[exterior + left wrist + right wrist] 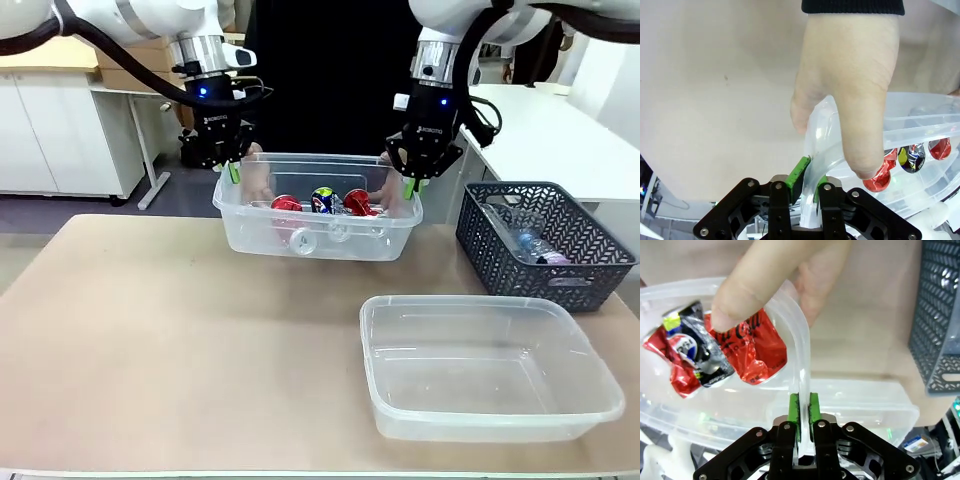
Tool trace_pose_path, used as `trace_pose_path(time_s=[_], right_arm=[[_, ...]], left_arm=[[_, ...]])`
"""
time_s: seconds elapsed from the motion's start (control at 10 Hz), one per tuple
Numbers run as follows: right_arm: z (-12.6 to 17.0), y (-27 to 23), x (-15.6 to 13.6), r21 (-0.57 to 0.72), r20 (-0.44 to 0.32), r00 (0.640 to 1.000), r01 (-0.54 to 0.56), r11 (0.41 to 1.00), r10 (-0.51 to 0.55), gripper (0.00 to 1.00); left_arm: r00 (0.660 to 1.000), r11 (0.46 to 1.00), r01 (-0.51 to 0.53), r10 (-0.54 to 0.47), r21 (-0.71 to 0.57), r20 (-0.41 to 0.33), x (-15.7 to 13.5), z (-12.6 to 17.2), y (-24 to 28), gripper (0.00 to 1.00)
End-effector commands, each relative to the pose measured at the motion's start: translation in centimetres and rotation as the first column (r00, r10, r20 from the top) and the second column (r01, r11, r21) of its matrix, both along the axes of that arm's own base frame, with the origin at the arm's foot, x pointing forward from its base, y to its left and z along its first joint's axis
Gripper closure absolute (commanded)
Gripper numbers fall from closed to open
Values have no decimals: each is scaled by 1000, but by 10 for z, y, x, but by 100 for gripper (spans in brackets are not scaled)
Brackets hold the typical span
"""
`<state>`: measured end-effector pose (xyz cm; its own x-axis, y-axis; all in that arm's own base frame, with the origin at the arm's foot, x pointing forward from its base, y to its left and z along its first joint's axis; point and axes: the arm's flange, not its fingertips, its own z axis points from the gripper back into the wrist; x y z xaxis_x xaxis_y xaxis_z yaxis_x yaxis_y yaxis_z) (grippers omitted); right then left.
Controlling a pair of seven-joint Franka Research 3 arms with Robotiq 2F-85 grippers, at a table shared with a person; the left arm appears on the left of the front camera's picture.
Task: Sort the waste into each basket.
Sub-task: Release the Organizing box you were holding.
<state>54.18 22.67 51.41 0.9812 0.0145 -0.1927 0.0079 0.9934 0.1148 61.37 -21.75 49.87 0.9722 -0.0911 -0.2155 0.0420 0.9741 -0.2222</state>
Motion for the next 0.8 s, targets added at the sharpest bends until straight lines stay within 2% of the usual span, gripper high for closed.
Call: trace_pose_path(time_s=[0.0, 0.1, 0.2, 0.3, 0.4, 0.5, 0.7], right_arm=[[9, -27, -25, 67, 98, 993, 54, 996, -60, 34], [11, -32, -31, 88, 131, 989, 61, 994, -73, 0], [13, -35, -34, 91, 158, 985, 58, 994, -72, 0], [16, -39, -37, 103, 195, 978, 50, 993, -70, 0], [18, -43, -40, 125, 220, 973, 45, 991, -72, 10], [20, -45, -42, 159, 242, 968, 32, 987, -70, 0], [20, -51, -43, 191, 264, 960, 42, 981, -93, 0]], left_arm=[[999, 999, 33, -33, 12, 12, 0, 6, -5, 36], [999, 999, 37, -38, 15, 28, -2, 8, -8, 2], [999, 999, 33, -35, 30, 37, -5, 9, -8, 31], [998, 999, 28, -30, 34, 50, -10, 13, -6, 0], [997, 999, 23, -26, 34, 72, -15, 18, -4, 0], [996, 999, 28, -30, 27, 87, -22, 23, -2, 0], [992, 999, 37, -38, 15, 116, -34, 27, 0, 0]])
